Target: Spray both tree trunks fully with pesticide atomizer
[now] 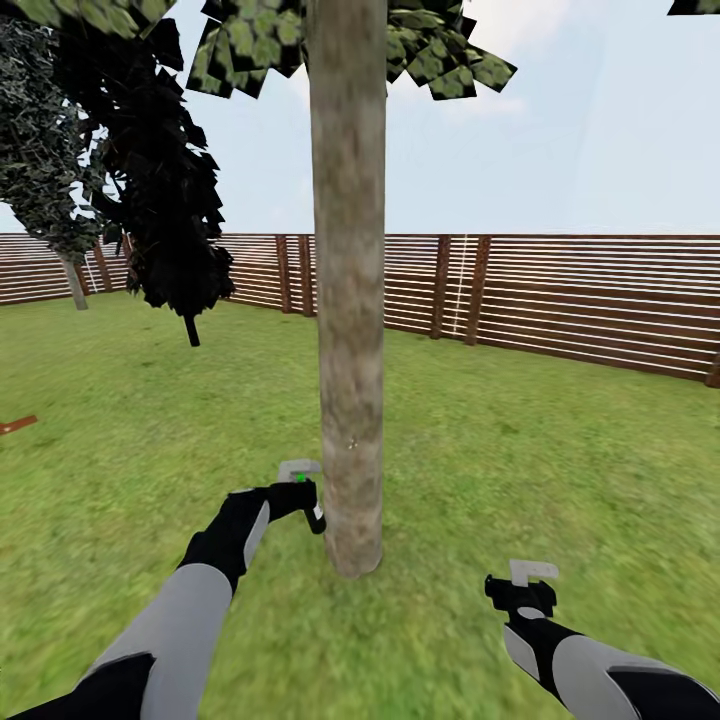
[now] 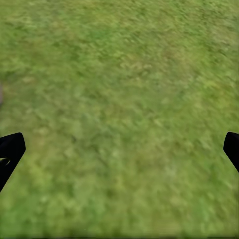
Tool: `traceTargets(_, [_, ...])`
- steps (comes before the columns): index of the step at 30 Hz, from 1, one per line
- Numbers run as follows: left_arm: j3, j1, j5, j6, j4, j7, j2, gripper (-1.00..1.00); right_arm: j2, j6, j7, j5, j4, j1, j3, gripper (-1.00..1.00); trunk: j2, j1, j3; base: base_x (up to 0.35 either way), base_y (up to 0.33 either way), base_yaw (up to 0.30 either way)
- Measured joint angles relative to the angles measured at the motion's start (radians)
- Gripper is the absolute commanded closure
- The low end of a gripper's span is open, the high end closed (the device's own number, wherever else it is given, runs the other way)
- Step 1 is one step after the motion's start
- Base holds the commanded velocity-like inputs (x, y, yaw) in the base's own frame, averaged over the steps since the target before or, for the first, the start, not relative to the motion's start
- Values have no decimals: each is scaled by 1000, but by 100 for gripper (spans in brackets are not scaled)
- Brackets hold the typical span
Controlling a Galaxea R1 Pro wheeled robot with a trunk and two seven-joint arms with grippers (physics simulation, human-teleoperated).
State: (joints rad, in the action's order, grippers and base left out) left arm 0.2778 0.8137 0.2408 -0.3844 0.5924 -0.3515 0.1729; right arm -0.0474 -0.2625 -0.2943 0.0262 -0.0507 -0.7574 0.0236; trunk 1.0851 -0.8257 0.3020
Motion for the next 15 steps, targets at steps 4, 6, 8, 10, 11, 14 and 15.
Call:
traceTargets(4, [-18, 1, -2, -234, 274, 1, 0, 100, 0, 0, 0, 0, 0, 1, 0, -100, 0, 0, 0, -11, 1, 0])
traceTargets(6, [-46, 1, -4, -366, 390, 2, 0, 100, 0, 0, 0, 0, 0, 1, 0, -100, 0, 0, 0, -3, 0, 0])
traceTargets(8, [-111, 30, -9, -467, 471, 1, 0, 100, 0, 0, 0, 0, 0, 1, 0, -100, 0, 0, 0, -1, 0, 0])
traceTargets(10, [-167, 130, -45, -562, 510, 1, 0, 100, 0, 0, 0, 0, 0, 2, 0, -100, 0, 0, 0, 0, 0, 0])
traceTargets(11, [-175, 154, -63, -578, 516, 0, 0, 100, 0, 0, 0, 0, 0, 2, 0, -100, 0, 0, 0, 0, 0, 0])
traceTargets(14, [-186, 198, -109, -601, 522, -1, 0, 100, 1, 0, 0, 0, 0, 2, 0, -100, 0, 0, 0, 0, 0, 0])
traceTargets(15, [-189, 216, -119, -606, 522, -2, 0, 100, 1, 0, 0, 0, 0, 2, 0, -100, 0, 0, 0, 0, 0, 0])
